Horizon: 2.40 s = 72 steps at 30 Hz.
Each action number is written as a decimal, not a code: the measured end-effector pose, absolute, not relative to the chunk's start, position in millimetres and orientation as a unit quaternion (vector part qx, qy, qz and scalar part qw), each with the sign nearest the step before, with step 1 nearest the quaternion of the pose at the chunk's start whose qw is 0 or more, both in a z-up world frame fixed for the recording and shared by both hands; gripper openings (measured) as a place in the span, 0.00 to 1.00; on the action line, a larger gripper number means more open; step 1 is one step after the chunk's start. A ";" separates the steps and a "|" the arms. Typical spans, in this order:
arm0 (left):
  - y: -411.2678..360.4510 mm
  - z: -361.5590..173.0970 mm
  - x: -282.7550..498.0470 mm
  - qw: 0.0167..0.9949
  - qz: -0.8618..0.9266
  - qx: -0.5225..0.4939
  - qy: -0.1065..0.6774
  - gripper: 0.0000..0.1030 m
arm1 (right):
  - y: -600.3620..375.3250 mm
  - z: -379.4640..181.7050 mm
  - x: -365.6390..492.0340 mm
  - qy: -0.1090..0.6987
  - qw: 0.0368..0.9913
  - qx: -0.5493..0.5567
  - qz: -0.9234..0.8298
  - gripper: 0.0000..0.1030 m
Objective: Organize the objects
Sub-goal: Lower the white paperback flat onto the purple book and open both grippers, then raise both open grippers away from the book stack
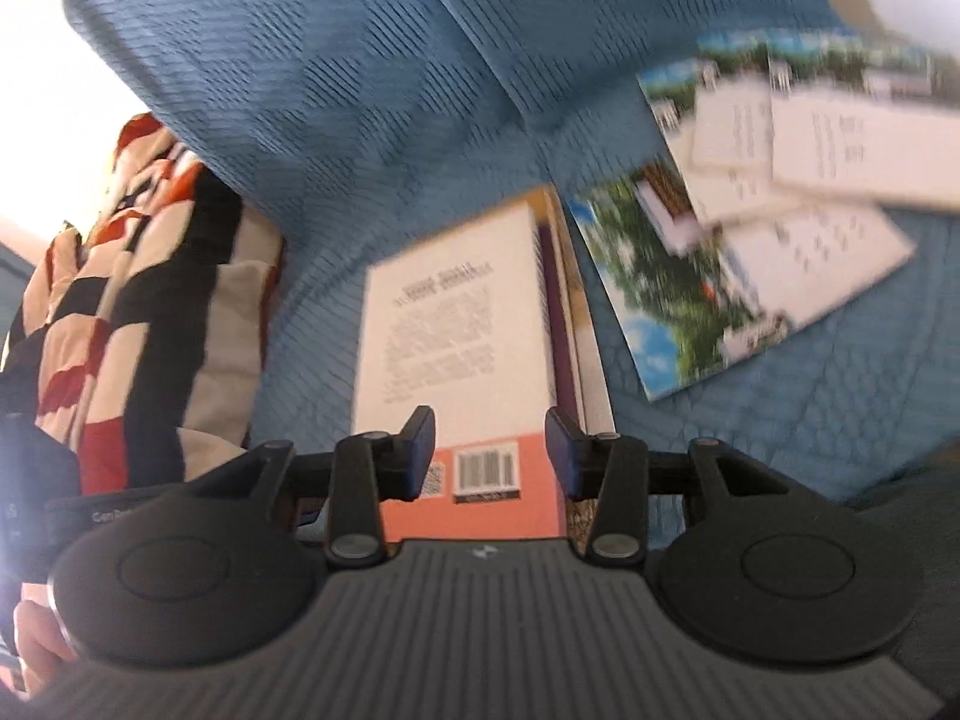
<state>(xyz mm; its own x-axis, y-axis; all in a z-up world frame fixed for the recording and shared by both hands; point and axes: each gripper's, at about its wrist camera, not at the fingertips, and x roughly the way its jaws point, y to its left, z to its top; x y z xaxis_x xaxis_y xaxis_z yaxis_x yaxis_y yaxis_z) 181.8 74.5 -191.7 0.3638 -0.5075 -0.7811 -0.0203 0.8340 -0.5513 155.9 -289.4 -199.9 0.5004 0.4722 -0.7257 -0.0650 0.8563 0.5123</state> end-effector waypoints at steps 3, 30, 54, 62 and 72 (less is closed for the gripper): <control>65.3 -163.5 175.2 0.809 -0.162 -0.228 0.517 0.50 | -294.0 -173.1 149.1 0.449 0.853 0.205 0.169 0.43; -2.7 -43.5 74.2 0.883 -0.222 -0.163 0.380 0.96 | -331.4 -91.6 51.6 0.339 0.916 0.137 0.165 0.43; -26.7 -63.6 69.1 0.886 -0.206 -0.153 0.387 0.99 | -356.0 -119.3 28.8 0.357 0.915 0.137 0.129 0.50; -35.6 -70.1 75.6 0.885 -0.203 -0.149 0.393 0.99 | -364.7 -126.5 32.4 0.359 0.914 0.142 0.127 0.51; -50.5 -88.1 90.9 0.887 -0.207 -0.141 0.387 0.99 | -382.7 -140.7 40.5 0.362 0.912 0.161 0.104 0.80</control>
